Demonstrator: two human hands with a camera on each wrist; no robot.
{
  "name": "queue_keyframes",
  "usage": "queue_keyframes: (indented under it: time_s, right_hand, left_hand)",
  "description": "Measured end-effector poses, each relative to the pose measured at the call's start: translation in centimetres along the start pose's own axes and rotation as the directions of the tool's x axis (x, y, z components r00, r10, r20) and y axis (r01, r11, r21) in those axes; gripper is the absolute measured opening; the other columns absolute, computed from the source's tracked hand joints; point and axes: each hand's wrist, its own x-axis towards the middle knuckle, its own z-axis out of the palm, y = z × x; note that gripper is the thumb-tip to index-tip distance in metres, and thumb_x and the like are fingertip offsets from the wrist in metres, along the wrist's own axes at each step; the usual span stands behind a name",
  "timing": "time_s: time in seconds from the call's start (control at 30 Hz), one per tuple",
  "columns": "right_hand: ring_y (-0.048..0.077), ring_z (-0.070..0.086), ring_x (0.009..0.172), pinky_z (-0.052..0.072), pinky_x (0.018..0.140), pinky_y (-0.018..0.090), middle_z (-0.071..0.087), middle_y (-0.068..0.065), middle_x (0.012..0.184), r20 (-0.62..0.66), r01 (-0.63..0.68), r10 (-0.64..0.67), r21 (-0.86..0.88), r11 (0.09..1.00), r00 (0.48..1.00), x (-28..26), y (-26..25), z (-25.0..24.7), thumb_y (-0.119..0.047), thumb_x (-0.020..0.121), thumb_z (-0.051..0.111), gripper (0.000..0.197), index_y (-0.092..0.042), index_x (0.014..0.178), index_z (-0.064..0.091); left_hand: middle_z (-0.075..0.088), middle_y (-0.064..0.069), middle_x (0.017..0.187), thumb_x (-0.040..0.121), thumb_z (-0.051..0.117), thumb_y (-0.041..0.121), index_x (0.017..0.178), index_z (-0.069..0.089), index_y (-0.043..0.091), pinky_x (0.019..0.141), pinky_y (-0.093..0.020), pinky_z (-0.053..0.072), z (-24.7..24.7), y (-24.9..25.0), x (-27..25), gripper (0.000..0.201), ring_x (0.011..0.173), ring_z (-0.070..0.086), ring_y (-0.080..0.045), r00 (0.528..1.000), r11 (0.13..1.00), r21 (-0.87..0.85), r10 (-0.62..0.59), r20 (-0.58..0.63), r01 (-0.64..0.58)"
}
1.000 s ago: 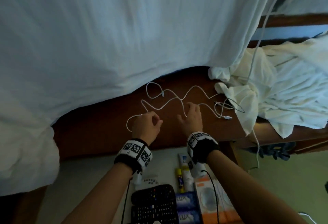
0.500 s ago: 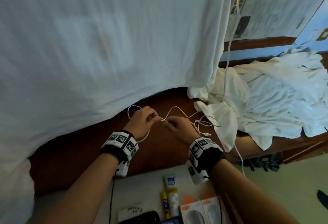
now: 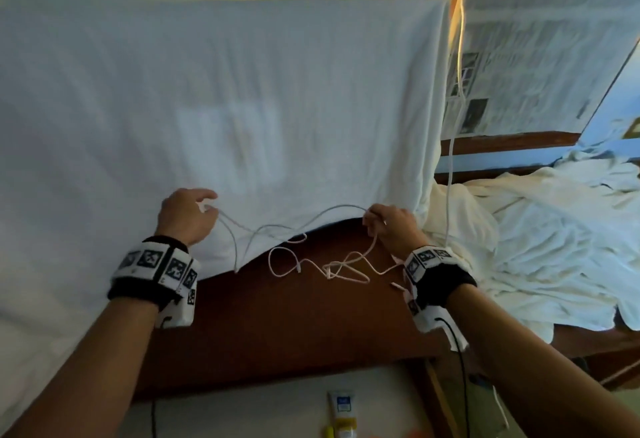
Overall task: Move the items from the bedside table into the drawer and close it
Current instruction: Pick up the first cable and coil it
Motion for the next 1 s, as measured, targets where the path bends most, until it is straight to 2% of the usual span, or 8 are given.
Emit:
queue_keyframes:
  time_s: [0.1,0.2,0.33,0.47,0.57,0.67,0.8,1.0]
  right_hand:
    - [0.012,0.059,0.051,0.049,0.061,0.025,0.059,0.001,0.054,-0.062,0.109,-0.095,0.300,0.948,0.994,1.5,-5.1,-1.2,-0.020,0.094,0.049,0.023,-0.017,0.077,0.063]
    - [0.007,0.048,0.045,0.040,0.052,0.017,0.047,-0.006,0.052,-0.057,0.244,-0.238,0.328,0.913,0.969,2.8,-9.8,-2.3,-0.022,0.095,0.051,0.023,-0.019,0.077,0.064]
    - [0.004,0.047,0.056,0.039,0.061,0.023,0.058,-0.007,0.060,-0.028,0.351,-0.358,0.280,0.893,0.933,4.0,-13.2,-4.3,-0.029,0.098,0.049,0.030,-0.013,0.078,0.065]
    - [0.004,0.039,0.041,0.031,0.052,0.018,0.042,-0.010,0.040,-0.010,0.274,-0.282,0.264,0.925,0.959,4.3,-11.2,-7.0,-0.038,0.098,0.049,0.046,-0.020,0.056,0.052]
    - [0.005,0.028,0.040,0.028,0.052,0.023,0.034,-0.011,0.044,-0.026,0.186,-0.187,0.308,0.933,0.982,4.2,-8.6,-8.4,-0.044,0.097,0.048,0.053,-0.020,0.051,0.037]
    - [0.013,0.027,0.048,0.026,0.049,0.025,0.034,-0.005,0.052,-0.024,0.176,-0.180,0.376,0.910,0.983,4.1,-9.7,-8.9,-0.045,0.096,0.050,0.053,-0.021,0.052,0.033]
    - [0.006,0.035,0.044,0.033,0.052,0.022,0.042,-0.007,0.052,-0.017,0.257,-0.265,0.307,0.916,0.964,4.3,-14.7,-9.2,-0.043,0.096,0.049,0.052,-0.020,0.051,0.042]
    - [0.009,0.032,0.040,0.026,0.042,0.021,0.039,-0.006,0.052,0.079,0.199,-0.264,0.465,0.863,0.961,4.4,-18.3,-10.4,-0.044,0.097,0.047,0.049,-0.020,0.054,0.047]
  left_hand:
    - [0.031,-0.015,0.155,0.083,0.060,0.002,0.140,0.048,0.010,0.116,-0.033,0.024,-0.5,3.6,-1.5,0.059,0.143,0.030,-0.030,0.988,0.988,-0.043,0.151,0.043,-0.149]
    - [0.039,-0.001,0.150,0.096,0.052,0.012,0.145,0.039,0.017,0.107,-0.023,0.028,-0.1,10.0,-3.7,0.051,0.139,0.036,-0.017,0.935,0.914,-0.270,0.340,0.104,-0.303]
    - [0.062,0.001,0.106,0.101,0.044,0.032,0.126,0.053,0.013,0.078,-0.018,0.039,0.6,13.4,-3.5,0.033,0.095,0.057,-0.016,0.918,0.892,-0.327,0.371,0.141,-0.311]
    - [0.058,0.004,0.070,0.097,0.053,0.030,0.086,0.063,0.009,0.056,-0.017,0.032,-4.0,10.6,-1.2,0.027,0.069,0.052,-0.018,0.923,0.902,-0.220,0.331,-0.199,-0.371]
    - [0.066,-0.010,0.080,0.096,0.055,0.025,0.086,0.066,0.004,0.069,-0.026,0.036,-7.8,6.6,0.6,0.026,0.076,0.057,-0.026,0.922,0.960,-0.168,0.151,-0.356,-0.222]
    - [0.065,-0.021,0.116,0.094,0.056,0.019,0.105,0.068,0.006,0.094,-0.036,0.043,-8.3,5.2,1.4,0.021,0.107,0.059,-0.035,0.985,0.996,-0.002,0.090,-0.147,-0.091]
    - [0.043,-0.006,0.148,0.086,0.065,0.019,0.143,0.041,0.014,0.109,-0.028,0.030,-7.5,10.2,-1.8,0.062,0.138,0.039,-0.021,0.955,0.942,-0.159,0.297,-0.013,-0.295]
    - [0.056,0.004,0.064,0.098,0.051,0.030,0.089,0.062,0.017,0.055,-0.014,0.038,-6.9,14.1,-3.1,0.019,0.055,0.051,-0.006,0.875,0.840,-0.253,0.477,-0.080,-0.481]
